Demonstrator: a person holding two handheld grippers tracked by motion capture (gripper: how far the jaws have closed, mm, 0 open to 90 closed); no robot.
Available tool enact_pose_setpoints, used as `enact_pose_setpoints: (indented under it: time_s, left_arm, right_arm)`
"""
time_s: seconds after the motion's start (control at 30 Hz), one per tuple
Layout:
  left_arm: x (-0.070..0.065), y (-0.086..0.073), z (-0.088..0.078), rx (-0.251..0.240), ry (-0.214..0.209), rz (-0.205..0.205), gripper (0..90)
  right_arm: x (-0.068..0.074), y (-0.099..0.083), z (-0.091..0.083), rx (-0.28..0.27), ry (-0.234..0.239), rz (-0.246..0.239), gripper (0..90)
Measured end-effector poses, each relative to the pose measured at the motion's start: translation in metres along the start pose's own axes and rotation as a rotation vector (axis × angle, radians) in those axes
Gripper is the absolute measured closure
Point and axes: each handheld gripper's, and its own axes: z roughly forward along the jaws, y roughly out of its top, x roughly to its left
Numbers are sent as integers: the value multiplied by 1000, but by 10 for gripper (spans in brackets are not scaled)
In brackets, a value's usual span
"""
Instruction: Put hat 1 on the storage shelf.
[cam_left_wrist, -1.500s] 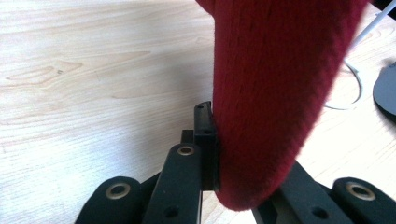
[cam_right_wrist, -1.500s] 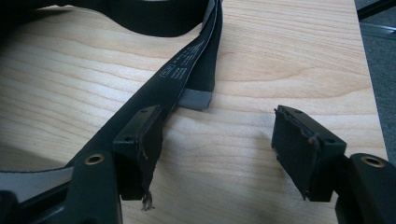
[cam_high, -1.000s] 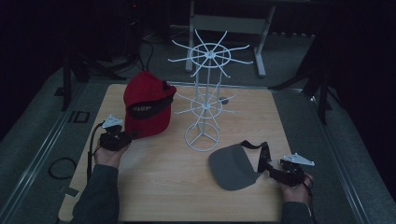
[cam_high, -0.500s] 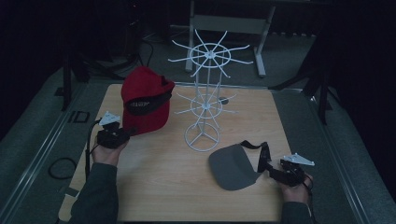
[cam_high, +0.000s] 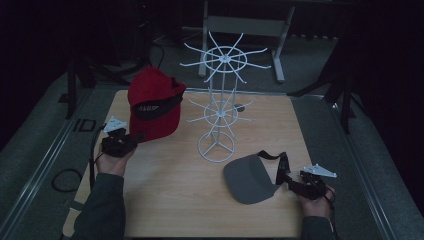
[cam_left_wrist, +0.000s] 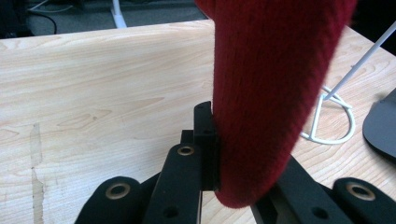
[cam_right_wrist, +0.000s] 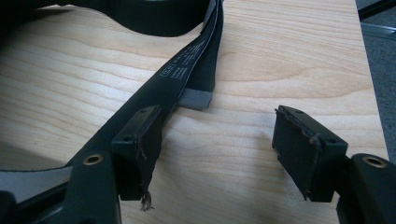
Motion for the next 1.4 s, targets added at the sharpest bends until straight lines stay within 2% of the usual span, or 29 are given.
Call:
enact_pose_setpoints:
  time_s: [0.77, 1.4]
  left_arm:
    - [-2, 12, -12, -37, 22, 9, 859]
    - [-6, 19, -18, -63, 18, 12, 858]
  right_arm:
    - [0, 0, 0, 0, 1, 0, 330]
    - [0, 0, 0, 1, 1, -1, 327]
